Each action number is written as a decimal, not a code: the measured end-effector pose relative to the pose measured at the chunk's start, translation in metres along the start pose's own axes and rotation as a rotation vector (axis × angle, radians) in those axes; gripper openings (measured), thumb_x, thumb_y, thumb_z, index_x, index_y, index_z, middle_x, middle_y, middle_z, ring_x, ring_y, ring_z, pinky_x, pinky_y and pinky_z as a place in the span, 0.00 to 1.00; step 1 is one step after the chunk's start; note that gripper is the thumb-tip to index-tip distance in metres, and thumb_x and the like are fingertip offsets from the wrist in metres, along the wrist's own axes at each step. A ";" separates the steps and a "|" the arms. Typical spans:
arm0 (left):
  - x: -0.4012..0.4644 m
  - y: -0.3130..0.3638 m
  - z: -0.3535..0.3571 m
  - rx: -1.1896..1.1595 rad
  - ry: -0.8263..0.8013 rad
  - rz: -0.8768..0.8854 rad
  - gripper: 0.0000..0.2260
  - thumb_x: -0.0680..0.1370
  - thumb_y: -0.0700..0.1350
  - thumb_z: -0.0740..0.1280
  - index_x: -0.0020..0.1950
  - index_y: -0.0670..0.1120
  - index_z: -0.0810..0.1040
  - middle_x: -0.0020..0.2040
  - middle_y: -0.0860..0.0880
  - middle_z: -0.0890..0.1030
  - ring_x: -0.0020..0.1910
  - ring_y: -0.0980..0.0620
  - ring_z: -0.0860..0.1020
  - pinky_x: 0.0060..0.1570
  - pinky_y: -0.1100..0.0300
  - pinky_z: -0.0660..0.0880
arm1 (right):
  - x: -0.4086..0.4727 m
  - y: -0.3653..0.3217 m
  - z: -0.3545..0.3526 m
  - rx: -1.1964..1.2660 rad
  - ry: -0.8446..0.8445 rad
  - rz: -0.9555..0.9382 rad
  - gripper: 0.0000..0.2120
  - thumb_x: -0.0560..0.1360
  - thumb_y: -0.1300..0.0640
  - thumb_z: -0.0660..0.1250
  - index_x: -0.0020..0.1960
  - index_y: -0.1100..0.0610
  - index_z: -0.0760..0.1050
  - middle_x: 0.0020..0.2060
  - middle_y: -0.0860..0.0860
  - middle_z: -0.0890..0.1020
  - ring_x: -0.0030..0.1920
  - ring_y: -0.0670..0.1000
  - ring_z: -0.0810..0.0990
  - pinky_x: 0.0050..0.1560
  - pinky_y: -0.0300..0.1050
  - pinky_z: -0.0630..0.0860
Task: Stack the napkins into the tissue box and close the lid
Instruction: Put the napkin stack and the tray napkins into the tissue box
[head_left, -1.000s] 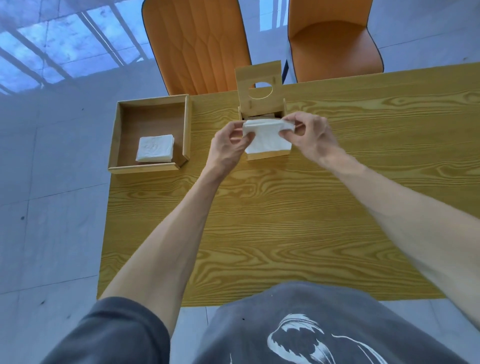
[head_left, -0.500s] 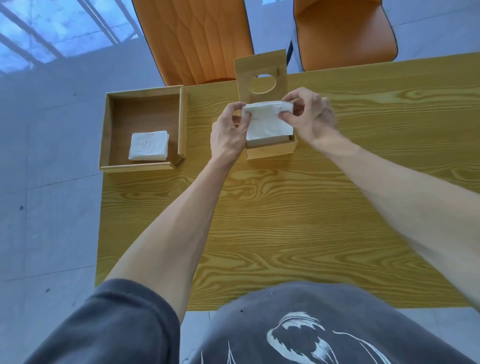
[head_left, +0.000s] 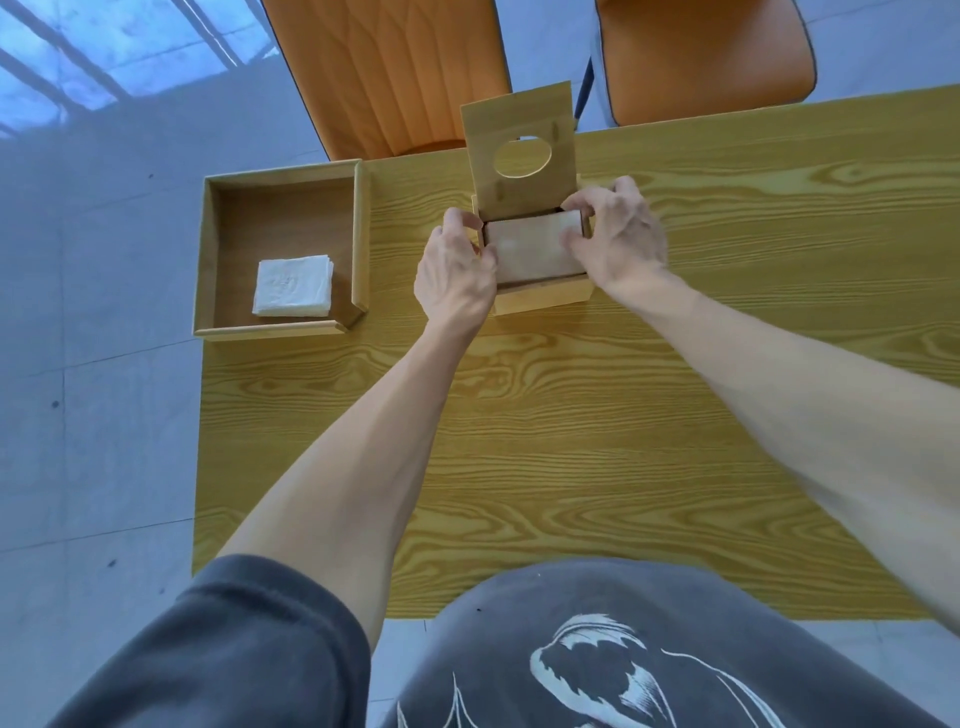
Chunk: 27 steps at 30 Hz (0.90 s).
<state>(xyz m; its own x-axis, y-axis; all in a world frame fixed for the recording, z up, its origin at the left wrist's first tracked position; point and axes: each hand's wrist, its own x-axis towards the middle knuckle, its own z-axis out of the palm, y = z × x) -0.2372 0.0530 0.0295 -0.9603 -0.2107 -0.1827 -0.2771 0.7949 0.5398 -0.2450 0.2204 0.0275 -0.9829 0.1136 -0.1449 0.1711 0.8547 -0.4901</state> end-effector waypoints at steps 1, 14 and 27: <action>-0.001 0.001 -0.001 0.003 -0.006 -0.007 0.14 0.78 0.48 0.66 0.63 0.49 0.73 0.53 0.48 0.81 0.50 0.46 0.80 0.43 0.54 0.71 | -0.001 0.000 -0.001 -0.012 -0.002 0.000 0.16 0.77 0.57 0.67 0.65 0.51 0.77 0.61 0.56 0.74 0.56 0.57 0.79 0.46 0.43 0.71; -0.027 -0.043 -0.052 0.062 -0.194 -0.036 0.14 0.80 0.53 0.62 0.61 0.51 0.79 0.56 0.48 0.83 0.54 0.45 0.81 0.50 0.53 0.75 | -0.035 -0.041 -0.004 -0.012 0.086 -0.065 0.09 0.79 0.55 0.64 0.55 0.53 0.81 0.52 0.53 0.84 0.50 0.55 0.83 0.42 0.43 0.74; -0.002 -0.172 -0.154 0.047 -0.180 -0.164 0.14 0.79 0.52 0.63 0.62 0.51 0.79 0.61 0.46 0.82 0.58 0.46 0.80 0.57 0.52 0.76 | -0.060 -0.183 0.075 0.063 -0.128 -0.203 0.12 0.78 0.53 0.63 0.56 0.53 0.82 0.53 0.52 0.85 0.55 0.54 0.82 0.53 0.50 0.79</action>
<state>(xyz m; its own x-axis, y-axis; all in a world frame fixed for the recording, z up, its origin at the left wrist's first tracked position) -0.1926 -0.1707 0.0636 -0.8802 -0.2380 -0.4105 -0.4233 0.7847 0.4527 -0.2121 0.0193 0.0618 -0.9817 -0.1251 -0.1435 -0.0208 0.8196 -0.5725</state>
